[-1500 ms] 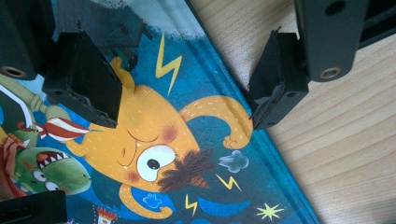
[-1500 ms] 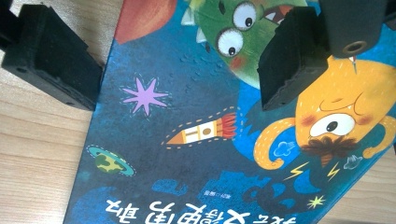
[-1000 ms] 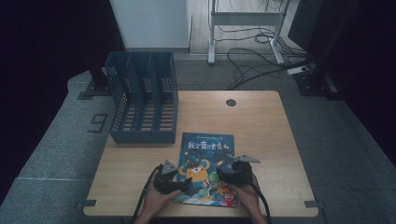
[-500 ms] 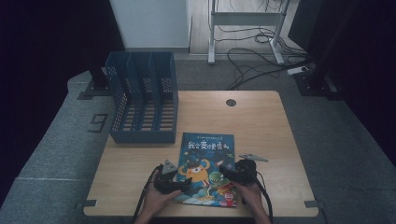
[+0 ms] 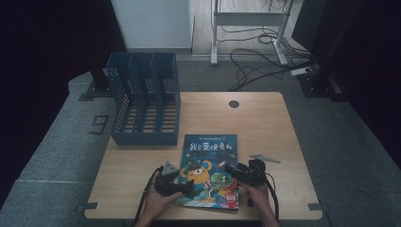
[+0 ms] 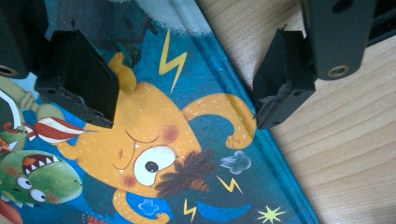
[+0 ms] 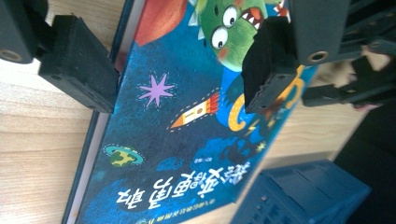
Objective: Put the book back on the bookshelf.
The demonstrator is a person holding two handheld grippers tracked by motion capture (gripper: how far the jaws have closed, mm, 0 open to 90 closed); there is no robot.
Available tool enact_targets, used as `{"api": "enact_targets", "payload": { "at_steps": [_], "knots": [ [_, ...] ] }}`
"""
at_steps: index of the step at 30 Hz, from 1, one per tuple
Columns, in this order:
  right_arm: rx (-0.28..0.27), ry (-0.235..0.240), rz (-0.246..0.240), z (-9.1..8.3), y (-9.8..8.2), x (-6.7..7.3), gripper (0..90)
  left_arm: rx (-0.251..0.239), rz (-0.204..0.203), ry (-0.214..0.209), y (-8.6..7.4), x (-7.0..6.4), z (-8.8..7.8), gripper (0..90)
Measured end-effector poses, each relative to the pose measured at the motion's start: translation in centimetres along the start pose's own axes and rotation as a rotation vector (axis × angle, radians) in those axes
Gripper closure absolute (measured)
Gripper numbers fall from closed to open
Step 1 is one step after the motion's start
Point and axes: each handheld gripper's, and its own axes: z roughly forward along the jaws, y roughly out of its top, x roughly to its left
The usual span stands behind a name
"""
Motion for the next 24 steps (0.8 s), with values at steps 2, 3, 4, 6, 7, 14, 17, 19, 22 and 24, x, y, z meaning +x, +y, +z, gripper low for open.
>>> {"api": "enact_targets", "payload": {
  "at_steps": [2, 3, 4, 6, 7, 14, 17, 19, 22, 24],
  "knots": [
    [-0.008, 0.027, 0.018, -0.27, 0.16, -0.15, 28.3, 0.0, -0.006, -0.007, 0.01, 0.11, -0.05, 21.8],
    [-0.013, 0.045, 0.031, -0.42, 0.24, -0.21, 28.5, 0.002, -0.01, -0.01, 0.01, 0.14, -0.08, 21.3],
    [-0.016, 0.057, 0.04, -0.52, 0.28, -0.23, 28.4, 0.002, -0.012, -0.011, 0.01, 0.17, -0.1, 21.0],
    [-0.021, 0.083, 0.065, -0.66, 0.34, -0.36, 28.9, 0.001, -0.019, -0.016, 0.0, 0.24, -0.15, 20.4],
    [-0.023, 0.091, 0.072, -0.7, 0.36, -0.42, 29.4, 0.002, -0.019, -0.018, 0.0, 0.28, -0.17, 20.4],
    [-0.002, 0.091, 0.087, -0.59, 0.34, -0.46, 29.9, 0.004, -0.013, -0.008, -0.02, 0.26, -0.18, 19.5],
    [0.01, 0.089, 0.09, -0.53, 0.33, -0.49, 29.9, 0.004, -0.011, -0.005, -0.03, 0.24, -0.17, 19.3],
    [0.013, 0.089, 0.091, -0.52, 0.34, -0.51, 29.9, 0.005, -0.01, -0.005, -0.03, 0.23, -0.17, 19.3],
    [0.021, 0.087, 0.095, -0.45, 0.32, -0.59, 29.9, 0.006, -0.004, -0.002, -0.04, 0.22, -0.18, 19.5],
    [0.029, 0.083, 0.101, -0.38, 0.28, -0.65, 30.1, 0.007, 0.0, 0.0, -0.05, 0.2, -0.17, 19.7]
  ]
}}
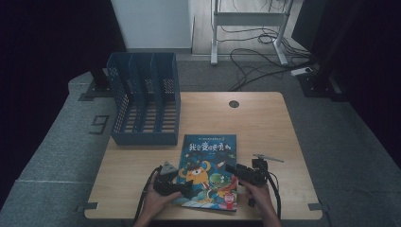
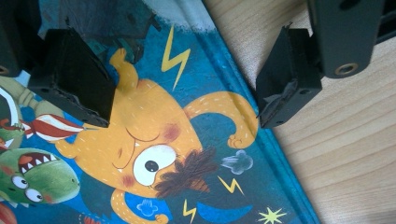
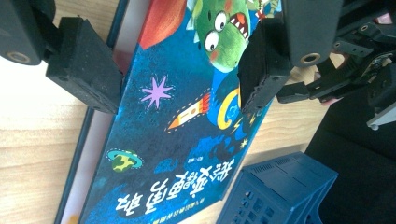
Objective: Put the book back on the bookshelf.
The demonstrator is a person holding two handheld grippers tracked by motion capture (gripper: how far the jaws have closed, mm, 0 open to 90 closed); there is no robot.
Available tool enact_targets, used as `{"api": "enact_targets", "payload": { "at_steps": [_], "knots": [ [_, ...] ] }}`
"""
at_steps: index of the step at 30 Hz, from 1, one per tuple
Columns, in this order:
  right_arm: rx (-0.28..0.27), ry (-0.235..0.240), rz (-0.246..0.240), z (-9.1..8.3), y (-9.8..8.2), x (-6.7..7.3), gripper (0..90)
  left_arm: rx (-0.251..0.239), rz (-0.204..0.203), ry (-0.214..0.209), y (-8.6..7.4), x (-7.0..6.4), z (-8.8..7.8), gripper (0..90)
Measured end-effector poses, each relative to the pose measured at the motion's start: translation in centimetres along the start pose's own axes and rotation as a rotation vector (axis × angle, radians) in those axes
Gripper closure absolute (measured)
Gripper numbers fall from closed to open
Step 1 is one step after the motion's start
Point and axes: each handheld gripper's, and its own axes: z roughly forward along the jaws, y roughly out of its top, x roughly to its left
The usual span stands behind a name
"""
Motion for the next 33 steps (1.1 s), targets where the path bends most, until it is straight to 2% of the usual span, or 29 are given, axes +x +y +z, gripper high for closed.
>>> {"api": "enact_targets", "payload": {
  "at_steps": [15, 23, 26, 31, 33],
  "knots": [
    [0.039, -0.016, 0.029, 0.5, -0.2, -0.9, 32.7, 0.001, 0.008, 0.002, 0.0, 0.0, 0.0, 19.7],
    [0.069, -0.104, -0.034, 1.5, -0.7, -0.3, 30.1, 0.002, 0.012, 0.003, 0.0, -0.1, 0.0, 19.7],
    [0.064, -0.099, -0.034, 1.4, -0.7, -0.3, 29.9, 0.007, 0.026, 0.011, 0.0, -0.2, 0.1, 19.7],
    [0.051, -0.062, -0.011, 1.0, -0.5, -0.5, 30.9, 0.013, 0.038, 0.017, 0.0, -0.3, 0.1, 18.3],
    [0.04, -0.019, -0.002, 0.5, -0.2, -0.4, 31.0, 0.014, 0.025, 0.008, 0.0, -0.2, 0.1, 17.0]
  ]
}}
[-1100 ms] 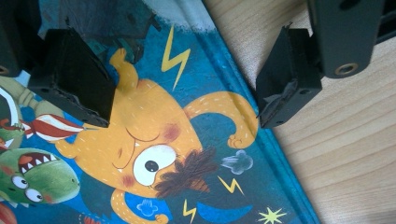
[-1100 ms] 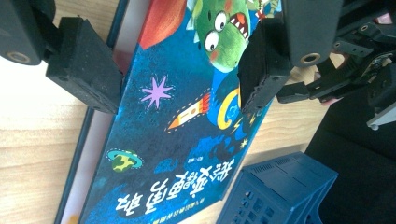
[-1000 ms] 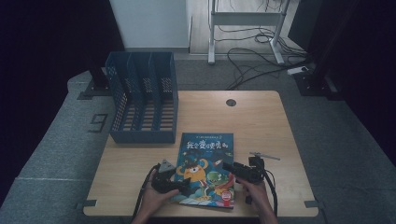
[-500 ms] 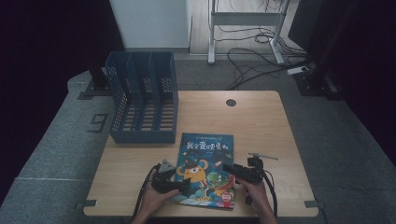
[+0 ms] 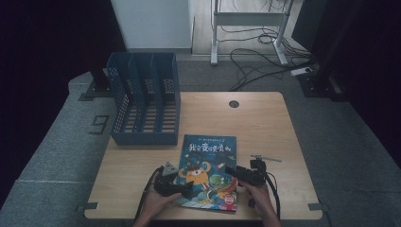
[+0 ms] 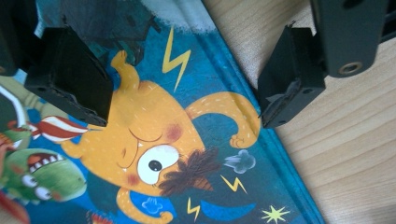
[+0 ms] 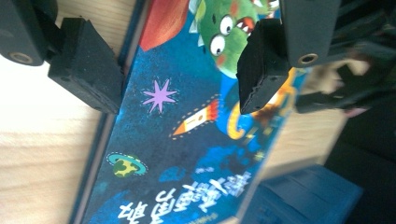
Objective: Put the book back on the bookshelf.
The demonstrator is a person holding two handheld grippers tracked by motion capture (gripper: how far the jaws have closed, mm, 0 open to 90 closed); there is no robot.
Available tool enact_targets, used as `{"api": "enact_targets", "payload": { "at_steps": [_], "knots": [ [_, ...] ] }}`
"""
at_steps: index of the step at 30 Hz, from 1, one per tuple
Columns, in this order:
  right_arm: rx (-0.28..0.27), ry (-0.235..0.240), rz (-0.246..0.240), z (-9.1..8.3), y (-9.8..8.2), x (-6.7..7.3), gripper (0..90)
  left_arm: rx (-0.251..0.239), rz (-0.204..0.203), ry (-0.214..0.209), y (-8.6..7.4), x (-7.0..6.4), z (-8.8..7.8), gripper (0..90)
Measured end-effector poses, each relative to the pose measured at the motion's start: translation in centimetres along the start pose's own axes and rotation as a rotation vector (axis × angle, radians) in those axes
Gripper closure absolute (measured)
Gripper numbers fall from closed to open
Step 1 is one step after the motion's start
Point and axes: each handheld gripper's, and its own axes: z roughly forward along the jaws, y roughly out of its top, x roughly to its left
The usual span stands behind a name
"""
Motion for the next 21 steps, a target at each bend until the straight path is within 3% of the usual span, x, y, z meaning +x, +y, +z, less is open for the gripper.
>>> {"api": "enact_targets", "payload": {
  "at_steps": [6, 15, 21],
  "knots": [
    [-0.034, 0.115, 0.048, -1.03, 0.46, -0.15, 32.1, -0.002, -0.032, -0.033, 0.02, 0.53, -0.24, 16.6],
    [-0.007, 0.167, 0.101, -1.0, 0.56, -0.58, 33.5, -0.002, -0.041, -0.034, 0.0, 0.72, -0.31, 15.4],
    [0.011, 0.157, 0.106, -0.79, 0.48, -0.67, 33.6, -0.003, -0.036, -0.023, -0.03, 0.67, -0.3, 15.3]
  ]
}}
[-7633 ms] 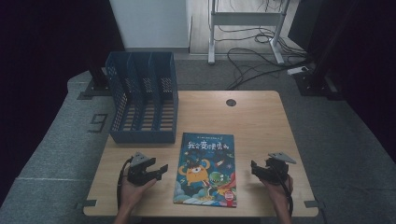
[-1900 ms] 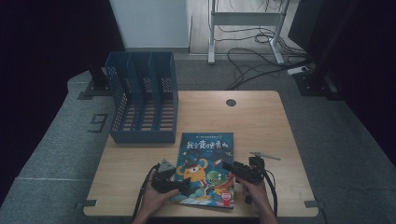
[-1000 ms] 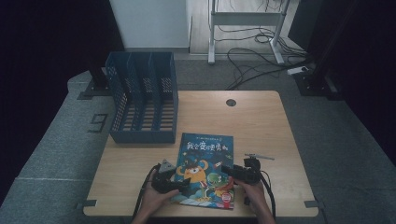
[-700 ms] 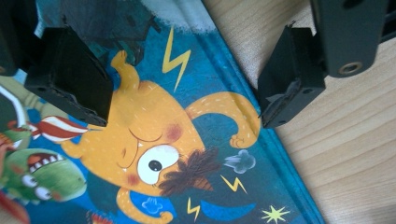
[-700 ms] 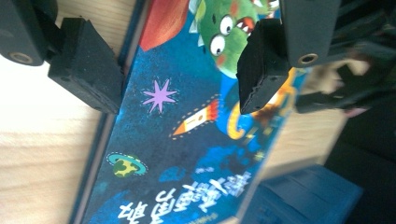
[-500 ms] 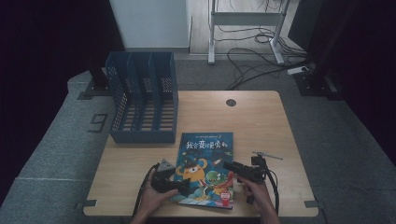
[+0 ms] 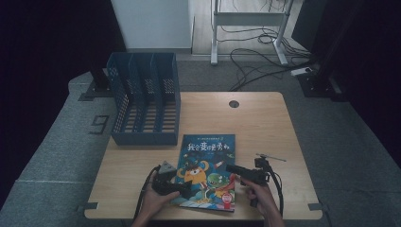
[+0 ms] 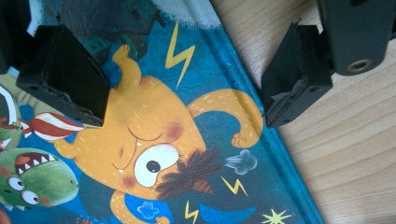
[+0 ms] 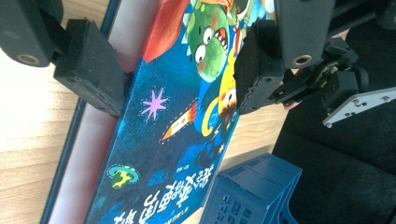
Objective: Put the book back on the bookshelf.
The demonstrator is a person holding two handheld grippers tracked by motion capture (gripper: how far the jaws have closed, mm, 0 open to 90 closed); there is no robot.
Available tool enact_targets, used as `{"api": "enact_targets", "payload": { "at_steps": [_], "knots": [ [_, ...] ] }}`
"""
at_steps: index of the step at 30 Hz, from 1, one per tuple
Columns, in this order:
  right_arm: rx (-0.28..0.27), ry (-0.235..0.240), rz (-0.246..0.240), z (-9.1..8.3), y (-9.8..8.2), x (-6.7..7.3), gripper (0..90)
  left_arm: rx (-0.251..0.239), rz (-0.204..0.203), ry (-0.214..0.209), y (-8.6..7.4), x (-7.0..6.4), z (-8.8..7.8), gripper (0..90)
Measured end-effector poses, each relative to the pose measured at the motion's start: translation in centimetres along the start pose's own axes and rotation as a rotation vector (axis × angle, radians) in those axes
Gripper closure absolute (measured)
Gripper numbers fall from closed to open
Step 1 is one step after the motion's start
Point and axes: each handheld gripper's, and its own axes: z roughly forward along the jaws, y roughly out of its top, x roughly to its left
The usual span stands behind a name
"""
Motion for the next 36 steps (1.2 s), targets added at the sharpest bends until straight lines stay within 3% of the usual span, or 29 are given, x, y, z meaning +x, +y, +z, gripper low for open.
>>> {"api": "enact_targets", "payload": {
  "at_steps": [5, 14, 17, 18, 20, 23, 28, 36],
  "knots": [
    [0.014, -0.012, -0.017, 0.1, -0.1, 0.0, 33.7, 0.0, 0.003, 0.004, 0.0, 0.0, 0.0, 15.2],
    [0.044, -0.045, -0.099, 0.5, -0.2, 0.1, 33.9, -0.001, 0.003, 0.013, 0.0, 0.0, 0.0, 15.6],
    [0.046, -0.021, -0.111, 0.3, -0.1, 0.1, 35.6, -0.004, -0.005, 0.002, 0.0, 0.2, -0.1, 15.6],
    [0.062, 0.012, -0.108, 0.4, -0.1, 0.0, 40.4, -0.005, -0.017, -0.009, 0.0, 0.3, -0.1, 15.3],
    [0.115, 0.101, -0.123, 1.2, -0.5, 0.5, 40.4, -0.011, -0.037, -0.031, 0.0, 0.6, -0.2, 15.9],
    [0.112, 0.002, -0.203, 2.3, -0.9, 1.6, 39.6, -0.01, -0.033, -0.035, 0.0, 0.7, -0.3, 17.2],
    [0.06, -0.088, -0.272, 2.1, -0.7, 1.5, 41.5, -0.006, -0.023, -0.026, 0.0, 0.6, -0.3, 17.2],
    [0.025, -0.089, -0.293, 2.2, -0.1, 1.3, 43.1, -0.006, -0.027, -0.036, 0.0, 0.8, -0.3, 17.3]
  ]
}}
